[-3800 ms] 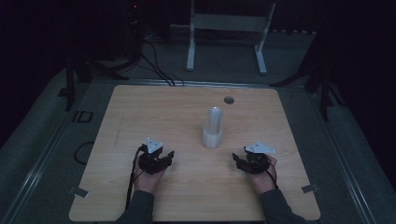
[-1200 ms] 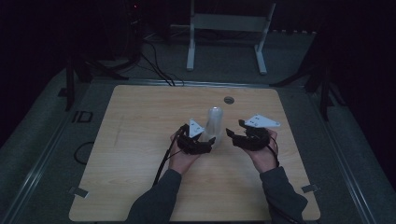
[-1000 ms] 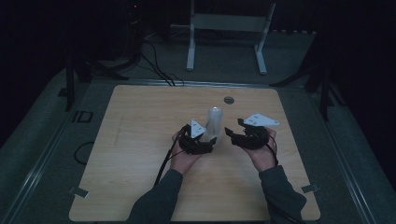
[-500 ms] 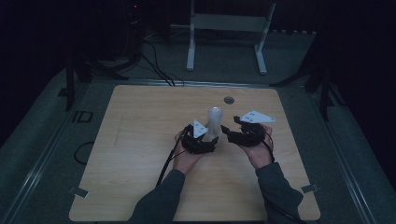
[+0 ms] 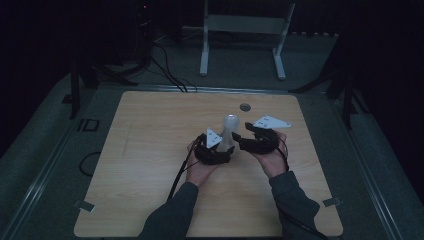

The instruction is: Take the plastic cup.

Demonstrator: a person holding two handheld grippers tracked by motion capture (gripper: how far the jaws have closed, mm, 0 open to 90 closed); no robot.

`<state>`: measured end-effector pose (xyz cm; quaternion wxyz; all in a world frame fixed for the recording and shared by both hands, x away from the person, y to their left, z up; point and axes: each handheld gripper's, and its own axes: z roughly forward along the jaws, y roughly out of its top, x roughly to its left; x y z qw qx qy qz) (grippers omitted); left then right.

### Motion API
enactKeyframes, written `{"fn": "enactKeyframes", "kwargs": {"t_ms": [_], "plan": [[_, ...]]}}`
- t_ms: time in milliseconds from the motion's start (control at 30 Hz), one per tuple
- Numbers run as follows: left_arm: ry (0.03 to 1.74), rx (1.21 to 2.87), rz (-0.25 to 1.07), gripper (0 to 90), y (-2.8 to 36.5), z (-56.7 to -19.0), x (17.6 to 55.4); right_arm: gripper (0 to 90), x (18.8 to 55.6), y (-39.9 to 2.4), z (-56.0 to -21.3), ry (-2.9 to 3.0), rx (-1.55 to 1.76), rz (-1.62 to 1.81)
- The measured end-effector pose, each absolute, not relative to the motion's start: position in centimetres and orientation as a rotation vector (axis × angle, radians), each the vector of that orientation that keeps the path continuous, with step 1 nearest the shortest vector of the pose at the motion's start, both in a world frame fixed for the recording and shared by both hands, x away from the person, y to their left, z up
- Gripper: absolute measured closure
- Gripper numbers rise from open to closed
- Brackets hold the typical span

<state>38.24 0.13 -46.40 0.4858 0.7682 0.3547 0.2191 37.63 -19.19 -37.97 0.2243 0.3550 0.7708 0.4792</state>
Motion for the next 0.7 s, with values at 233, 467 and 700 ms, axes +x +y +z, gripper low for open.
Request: {"fn": "enactKeyframes", "kwargs": {"t_ms": [233, 467, 700], "plan": [[0.857, 1.870, 0.535, 24.9, 0.2, -46.4, 38.3, 31.0, 38.3, -18.4, -37.7, 2.119, 0.982, 1.359], [0.855, 1.864, 0.540, 24.8, 0.2, -46.5, 38.2, 31.1, 39.0, -17.1, -37.5, 2.119, 0.949, 1.359], [0.860, 1.861, 0.549, 23.3, 0.1, -46.6, 38.3, 33.6, 39.9, -16.2, -37.8, 2.108, 0.950, 1.353]]}}
